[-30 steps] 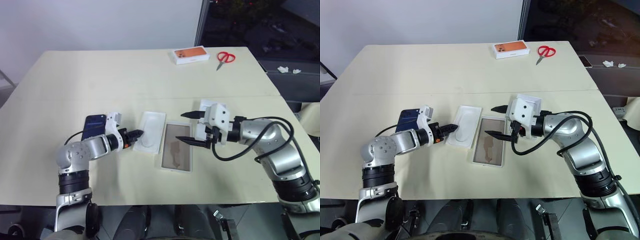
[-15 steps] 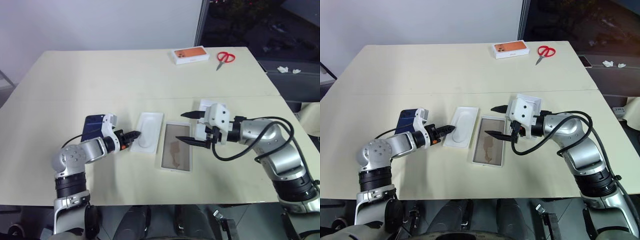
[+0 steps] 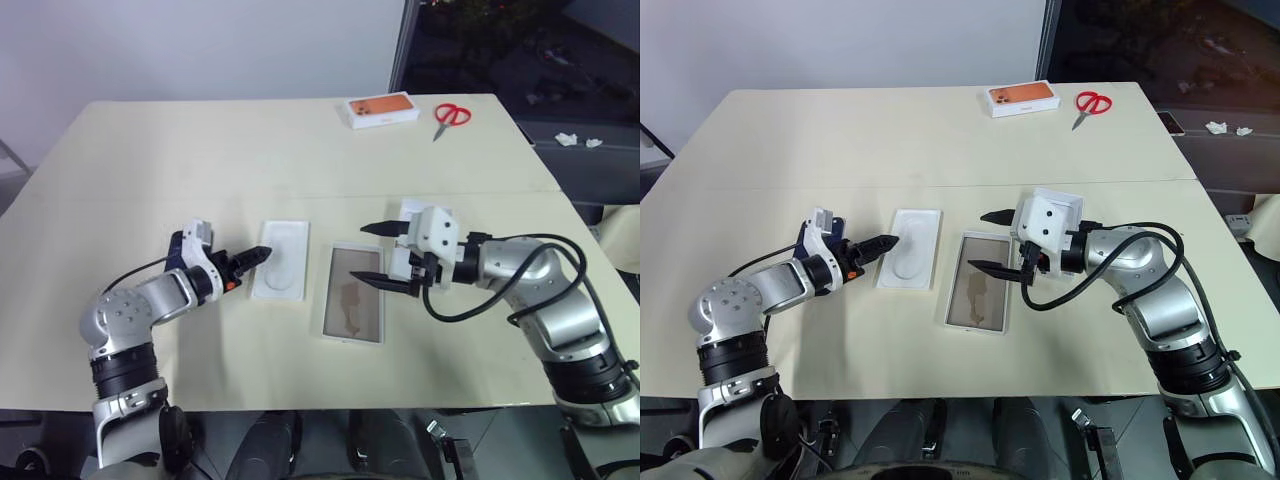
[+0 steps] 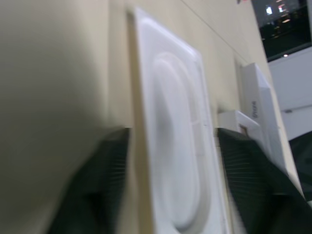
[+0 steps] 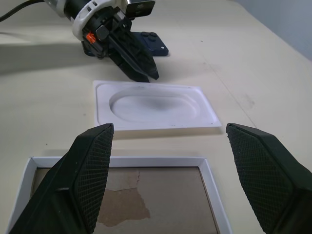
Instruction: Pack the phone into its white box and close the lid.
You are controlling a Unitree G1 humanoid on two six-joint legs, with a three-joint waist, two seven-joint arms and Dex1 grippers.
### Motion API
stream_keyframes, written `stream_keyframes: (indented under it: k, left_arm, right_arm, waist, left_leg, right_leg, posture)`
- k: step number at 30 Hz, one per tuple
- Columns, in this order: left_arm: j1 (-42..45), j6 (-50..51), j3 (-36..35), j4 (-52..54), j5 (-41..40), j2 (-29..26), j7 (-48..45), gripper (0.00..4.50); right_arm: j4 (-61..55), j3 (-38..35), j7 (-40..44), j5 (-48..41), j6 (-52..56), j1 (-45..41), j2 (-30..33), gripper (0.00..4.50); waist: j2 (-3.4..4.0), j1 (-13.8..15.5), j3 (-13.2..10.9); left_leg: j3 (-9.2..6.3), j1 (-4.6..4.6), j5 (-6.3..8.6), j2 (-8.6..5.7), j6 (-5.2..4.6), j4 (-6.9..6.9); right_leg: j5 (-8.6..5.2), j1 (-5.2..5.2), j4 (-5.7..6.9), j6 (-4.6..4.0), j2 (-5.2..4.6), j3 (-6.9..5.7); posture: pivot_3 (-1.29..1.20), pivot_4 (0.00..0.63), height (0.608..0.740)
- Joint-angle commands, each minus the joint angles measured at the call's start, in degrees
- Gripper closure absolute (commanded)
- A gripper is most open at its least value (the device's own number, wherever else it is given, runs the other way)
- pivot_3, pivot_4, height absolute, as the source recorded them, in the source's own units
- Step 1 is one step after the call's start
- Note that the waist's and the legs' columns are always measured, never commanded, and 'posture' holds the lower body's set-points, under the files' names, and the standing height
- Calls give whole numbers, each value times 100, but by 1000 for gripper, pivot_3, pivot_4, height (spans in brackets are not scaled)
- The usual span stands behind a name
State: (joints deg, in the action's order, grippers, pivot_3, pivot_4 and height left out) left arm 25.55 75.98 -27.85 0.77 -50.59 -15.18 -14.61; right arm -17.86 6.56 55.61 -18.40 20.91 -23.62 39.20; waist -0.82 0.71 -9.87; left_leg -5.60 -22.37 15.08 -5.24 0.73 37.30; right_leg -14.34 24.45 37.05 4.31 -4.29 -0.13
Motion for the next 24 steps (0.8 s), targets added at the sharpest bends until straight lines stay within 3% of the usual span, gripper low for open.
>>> stream_keyframes:
  k: [1, 7, 17, 20, 24]
  left_arm:
    - [55, 11, -33, 145, -120, -58, 28, 513]
    - [-166, -194, 172, 89, 101, -301, -107, 513]
    - [8, 38, -31, -477, -508, 5, -285, 513]
    - [15, 23, 17, -584, -446, 31, -213, 1397]
    - [-116, -15, 124, -574, -411, -24, -312, 3401]
  right_arm:
    - [-178, -16, -15, -15, -101, -46, -57, 617]
    - [-197, -32, -14, -2, -105, -38, -60, 617]
    - [-213, -9, -16, 29, -135, -96, -69, 617]
    - [-243, -11, -21, 11, -98, -142, -76, 617]
    - [-290, -26, -31, -6, -70, -149, -69, 617]
  waist:
    - [0, -1, 0]
    - [0, -7, 0]
    - [0, 12, 0]
    - [0, 3, 0]
    - [-1, -15, 0]
  left_leg:
    - [0, 0, 0, 0, 0, 0]
    - [0, 0, 0, 0, 0, -2]
    - [0, 0, 0, -2, -1, 0]
    - [0, 0, 0, -4, -1, 1]
    - [0, 0, 0, -1, 0, -1]
  right_leg:
    - [0, 0, 0, 0, 0, 0]
    - [0, 0, 0, 0, 0, 0]
    - [0, -1, -1, 0, -3, 0]
    - [0, -2, -1, 0, -4, 0]
    - [0, 0, 0, 0, -2, 0]
  posture:
    - [0, 150, 740]
    - [0, 150, 740]
    - [0, 150, 740]
    - [0, 150, 740]
    - [0, 150, 740]
